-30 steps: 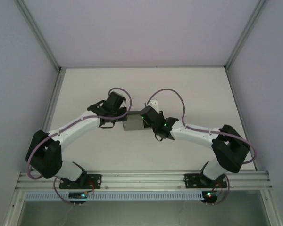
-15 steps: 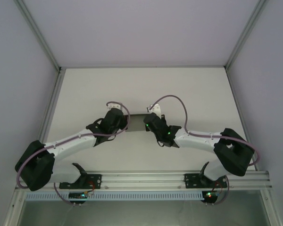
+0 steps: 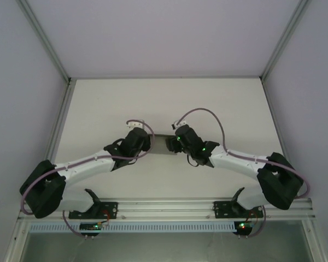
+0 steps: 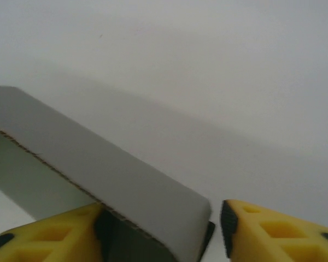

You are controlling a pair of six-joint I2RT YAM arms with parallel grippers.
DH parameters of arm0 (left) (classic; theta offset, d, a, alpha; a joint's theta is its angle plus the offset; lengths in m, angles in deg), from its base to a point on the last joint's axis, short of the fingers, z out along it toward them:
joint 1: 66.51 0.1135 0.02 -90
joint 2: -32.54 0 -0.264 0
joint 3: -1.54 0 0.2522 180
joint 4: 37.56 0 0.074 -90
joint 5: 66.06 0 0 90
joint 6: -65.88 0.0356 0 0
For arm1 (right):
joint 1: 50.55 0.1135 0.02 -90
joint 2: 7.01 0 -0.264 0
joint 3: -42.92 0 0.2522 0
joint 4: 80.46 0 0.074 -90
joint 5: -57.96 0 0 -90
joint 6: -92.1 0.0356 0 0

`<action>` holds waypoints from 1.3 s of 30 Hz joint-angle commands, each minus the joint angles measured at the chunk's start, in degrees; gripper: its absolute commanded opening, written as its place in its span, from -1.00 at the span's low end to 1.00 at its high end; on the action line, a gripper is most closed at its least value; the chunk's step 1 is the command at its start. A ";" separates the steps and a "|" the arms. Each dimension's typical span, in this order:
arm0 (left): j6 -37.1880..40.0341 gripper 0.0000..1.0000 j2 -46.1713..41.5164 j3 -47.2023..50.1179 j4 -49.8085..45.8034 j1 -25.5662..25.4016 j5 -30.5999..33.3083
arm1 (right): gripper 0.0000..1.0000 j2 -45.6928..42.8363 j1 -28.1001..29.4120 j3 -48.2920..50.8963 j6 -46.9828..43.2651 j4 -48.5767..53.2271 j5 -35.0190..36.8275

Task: Assemble paper box

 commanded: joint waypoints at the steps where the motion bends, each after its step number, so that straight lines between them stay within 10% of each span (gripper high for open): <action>1: -1.87 -1.00 3.86 2.82 -15.47 -2.23 -6.18 | 0.35 -2.51 -0.19 -1.00 -1.74 3.71 -7.45; 15: -1.31 -1.00 4.19 1.66 -16.12 -3.22 -4.08 | 0.60 -10.09 -5.74 0.59 3.38 2.79 -1.80; 29: 3.28 -0.87 2.75 -1.44 -17.67 -3.38 -4.62 | 0.32 -2.71 -10.65 2.48 6.49 5.07 -8.96; 39: 14.44 0.34 -6.34 -5.75 -20.54 -2.12 -15.35 | 0.26 -2.82 -10.57 5.59 9.72 7.62 -8.56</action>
